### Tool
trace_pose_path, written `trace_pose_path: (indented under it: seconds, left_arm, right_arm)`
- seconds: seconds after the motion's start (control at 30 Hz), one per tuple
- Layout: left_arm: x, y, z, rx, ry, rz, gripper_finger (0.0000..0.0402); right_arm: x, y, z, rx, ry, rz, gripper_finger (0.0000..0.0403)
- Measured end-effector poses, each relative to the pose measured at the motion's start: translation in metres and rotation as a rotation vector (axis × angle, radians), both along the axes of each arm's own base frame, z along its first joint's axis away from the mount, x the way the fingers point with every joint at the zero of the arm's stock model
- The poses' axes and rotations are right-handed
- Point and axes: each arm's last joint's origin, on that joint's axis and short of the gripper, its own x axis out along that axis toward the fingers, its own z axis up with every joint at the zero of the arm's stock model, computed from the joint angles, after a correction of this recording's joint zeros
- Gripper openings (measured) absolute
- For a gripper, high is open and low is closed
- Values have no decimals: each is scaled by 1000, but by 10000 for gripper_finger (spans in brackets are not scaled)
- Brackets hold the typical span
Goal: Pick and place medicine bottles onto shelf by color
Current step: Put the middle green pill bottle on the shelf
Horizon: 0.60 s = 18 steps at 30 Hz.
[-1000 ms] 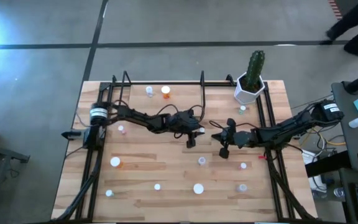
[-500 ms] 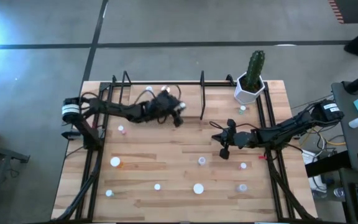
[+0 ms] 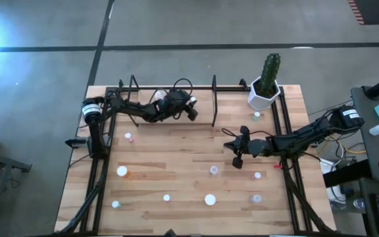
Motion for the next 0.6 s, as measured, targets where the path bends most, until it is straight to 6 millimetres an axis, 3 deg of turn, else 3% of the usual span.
trace_pose_path:
  seconds: [0.6]
  left_arm:
    - [-6, 5, -6, 24, 38, 85, 106]
  right_arm:
    - [0, 0, 0, 0, -1, 2, 9]
